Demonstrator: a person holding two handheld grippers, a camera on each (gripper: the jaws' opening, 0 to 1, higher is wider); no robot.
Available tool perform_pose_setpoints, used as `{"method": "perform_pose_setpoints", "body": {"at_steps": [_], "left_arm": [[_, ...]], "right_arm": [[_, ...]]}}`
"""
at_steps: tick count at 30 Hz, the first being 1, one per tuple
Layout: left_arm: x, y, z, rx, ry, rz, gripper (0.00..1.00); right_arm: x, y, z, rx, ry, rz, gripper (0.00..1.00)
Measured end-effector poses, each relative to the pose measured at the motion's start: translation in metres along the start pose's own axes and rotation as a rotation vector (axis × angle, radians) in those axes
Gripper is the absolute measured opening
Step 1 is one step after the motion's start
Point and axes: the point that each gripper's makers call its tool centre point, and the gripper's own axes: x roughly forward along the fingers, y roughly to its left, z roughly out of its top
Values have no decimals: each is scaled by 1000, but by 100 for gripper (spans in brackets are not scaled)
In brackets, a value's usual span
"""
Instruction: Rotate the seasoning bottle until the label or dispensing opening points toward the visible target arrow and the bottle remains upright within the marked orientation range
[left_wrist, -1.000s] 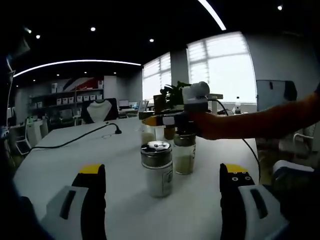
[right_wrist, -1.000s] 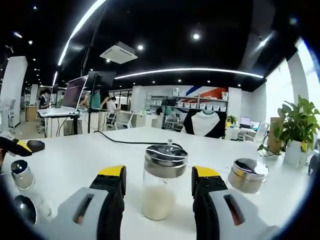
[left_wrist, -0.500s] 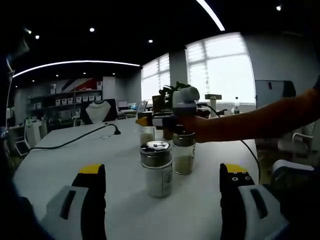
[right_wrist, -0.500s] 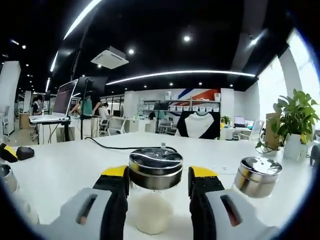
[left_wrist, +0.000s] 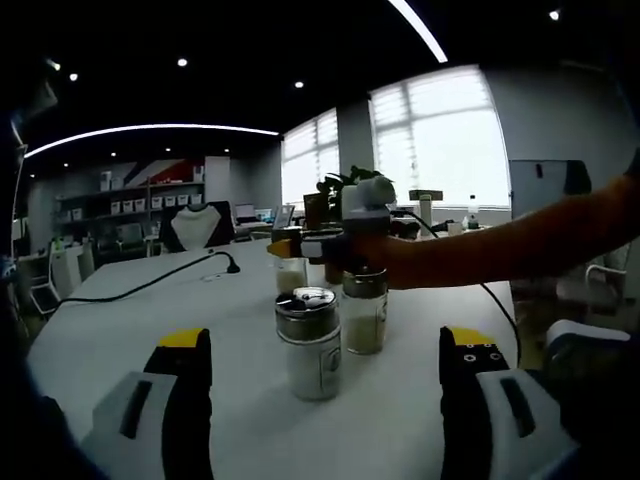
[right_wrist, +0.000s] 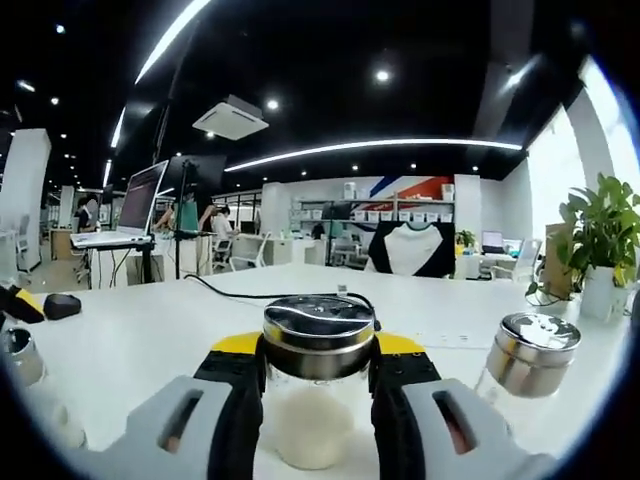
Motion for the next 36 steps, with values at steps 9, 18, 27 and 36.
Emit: {"method": "perform_pose_setpoints", "body": {"at_steps": [9,18,27,36], "left_arm": [[-7,10,21,14,-110,59,96],[-14,12,47,1,-220,93,92],[-9,2,56,36,-224,88,91],[1,-8,57,56,-212,69,91]], "right_arm": [[-16,17,5,-19,25,147,38],[-43,32,23,13,-21,211,38],[-73,34,35,-26,-40,212,38],[-109,24,51,-50,-96,179,38]]}}
